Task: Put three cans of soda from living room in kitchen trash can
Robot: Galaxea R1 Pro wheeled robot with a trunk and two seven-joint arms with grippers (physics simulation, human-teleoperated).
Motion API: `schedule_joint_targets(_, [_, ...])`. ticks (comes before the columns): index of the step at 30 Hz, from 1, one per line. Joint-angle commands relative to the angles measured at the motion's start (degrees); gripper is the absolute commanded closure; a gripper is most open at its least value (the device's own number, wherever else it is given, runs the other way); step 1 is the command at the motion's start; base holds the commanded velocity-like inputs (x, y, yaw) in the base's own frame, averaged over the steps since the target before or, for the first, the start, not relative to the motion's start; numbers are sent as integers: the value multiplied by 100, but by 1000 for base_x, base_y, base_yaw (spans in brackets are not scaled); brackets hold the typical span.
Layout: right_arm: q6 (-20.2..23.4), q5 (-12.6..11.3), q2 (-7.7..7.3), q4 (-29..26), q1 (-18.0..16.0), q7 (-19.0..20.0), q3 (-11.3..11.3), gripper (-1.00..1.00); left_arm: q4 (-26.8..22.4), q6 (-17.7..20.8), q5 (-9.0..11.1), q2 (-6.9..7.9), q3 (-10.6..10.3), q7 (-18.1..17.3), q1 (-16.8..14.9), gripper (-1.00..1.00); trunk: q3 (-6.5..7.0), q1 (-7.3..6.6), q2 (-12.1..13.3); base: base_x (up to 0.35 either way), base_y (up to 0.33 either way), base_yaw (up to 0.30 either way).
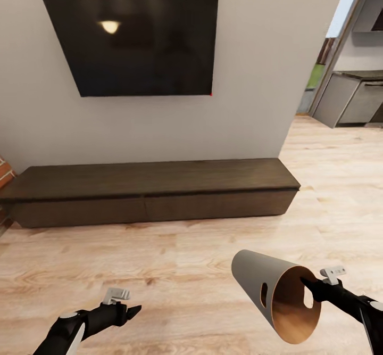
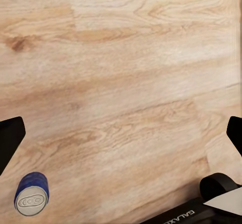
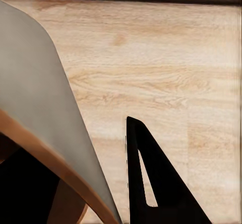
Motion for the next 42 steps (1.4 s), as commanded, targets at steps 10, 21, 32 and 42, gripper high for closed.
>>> schedule_joint_targets(10, [12, -35, 4, -3, -2, 30, -3, 100, 0, 0, 0, 0, 0, -8, 2, -100, 37, 0, 0, -24, 81, -168])
schedule_joint_targets(21, [12, -36, 4, -3, -2, 21, -5, 100, 19, 4, 0, 0, 2, 4, -3, -100, 40, 0, 0, -163, 244, -14])
schedule_joint_targets(32, [12, -27, 7, 6, -2, 21, -1, 100, 185, 135, 21, 5, 61, 626, -4, -100, 40, 0, 0, -39, 40, 0])
schedule_joint_targets(42, [12, -11, 87, 6, -2, 25, 3, 100, 457, 765, 119, -41, 69, 3353, -32, -100, 40, 0, 0, -1, 1, 0])
